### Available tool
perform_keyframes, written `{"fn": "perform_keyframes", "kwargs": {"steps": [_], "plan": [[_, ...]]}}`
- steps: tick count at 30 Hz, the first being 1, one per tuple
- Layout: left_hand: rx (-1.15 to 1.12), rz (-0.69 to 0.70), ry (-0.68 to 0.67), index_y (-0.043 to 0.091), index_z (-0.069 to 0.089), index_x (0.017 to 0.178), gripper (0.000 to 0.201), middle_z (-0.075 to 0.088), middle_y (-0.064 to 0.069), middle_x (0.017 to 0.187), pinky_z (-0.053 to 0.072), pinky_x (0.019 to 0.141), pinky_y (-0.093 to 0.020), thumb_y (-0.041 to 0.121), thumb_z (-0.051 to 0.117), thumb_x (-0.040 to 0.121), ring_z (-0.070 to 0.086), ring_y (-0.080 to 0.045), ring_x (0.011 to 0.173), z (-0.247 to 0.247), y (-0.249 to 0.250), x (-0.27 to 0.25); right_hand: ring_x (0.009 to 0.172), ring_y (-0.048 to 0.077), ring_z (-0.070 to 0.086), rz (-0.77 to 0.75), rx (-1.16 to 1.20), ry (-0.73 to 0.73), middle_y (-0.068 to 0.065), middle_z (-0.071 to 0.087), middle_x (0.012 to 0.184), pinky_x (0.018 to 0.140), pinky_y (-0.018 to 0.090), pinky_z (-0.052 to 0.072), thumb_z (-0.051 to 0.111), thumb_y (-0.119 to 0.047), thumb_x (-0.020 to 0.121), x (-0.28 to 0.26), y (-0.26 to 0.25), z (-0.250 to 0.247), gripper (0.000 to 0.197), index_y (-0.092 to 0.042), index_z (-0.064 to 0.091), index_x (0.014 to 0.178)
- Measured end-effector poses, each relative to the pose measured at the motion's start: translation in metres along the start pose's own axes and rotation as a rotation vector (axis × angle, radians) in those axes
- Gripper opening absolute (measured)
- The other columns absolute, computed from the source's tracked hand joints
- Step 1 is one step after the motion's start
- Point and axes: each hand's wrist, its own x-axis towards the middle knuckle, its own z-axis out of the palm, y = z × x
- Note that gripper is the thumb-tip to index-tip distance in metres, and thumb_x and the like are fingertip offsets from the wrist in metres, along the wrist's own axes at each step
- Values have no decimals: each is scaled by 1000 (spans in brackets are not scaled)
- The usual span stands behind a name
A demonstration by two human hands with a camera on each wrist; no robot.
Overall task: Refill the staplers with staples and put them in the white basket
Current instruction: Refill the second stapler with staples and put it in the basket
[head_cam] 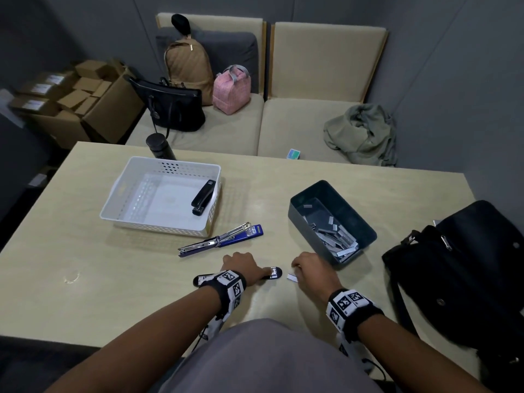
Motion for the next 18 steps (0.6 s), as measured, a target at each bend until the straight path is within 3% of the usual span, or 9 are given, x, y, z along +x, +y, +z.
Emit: {"fn": "perform_keyframes", "kwargs": {"steps": [3,9,11,15,18], "plan": [[-5,-13,33,10,63,111,77,62,-14,118,40,91,-38,79,49,80,55,-33,110,-5,4,-7,91,21,64,-52,121,-75,-1,67,104,79,37,55,55,-19,89,2,-13,-6,21,-21,72,101],[-45,-14,31,9,61,115,75,61,-15,121,39,94,-39,73,57,78,54,-33,114,-7,9,-14,93,27,64,-88,32,-205,6,66,102,76,36,55,69,-23,78,19,-38,-7,22,-16,72,98],[-60,-11,29,10,62,111,72,63,-14,119,39,92,-39,73,58,76,55,-33,110,-7,10,-13,88,30,65,-66,-33,-196,8,69,95,67,30,52,67,-19,79,23,-46,-8,14,-16,74,90],[-40,-5,15,10,59,115,73,62,-12,117,41,90,-38,70,63,74,54,-32,111,-10,12,-13,88,30,66,-56,-92,-228,11,69,95,70,31,53,68,-15,79,25,-48,-6,14,-16,75,91],[-42,-15,21,13,59,110,59,63,-9,114,46,78,-33,55,72,71,59,-29,104,-14,4,-9,86,28,66,-38,-79,-251,9,68,97,65,28,48,72,-13,76,24,-43,-2,17,-17,75,93]]}}
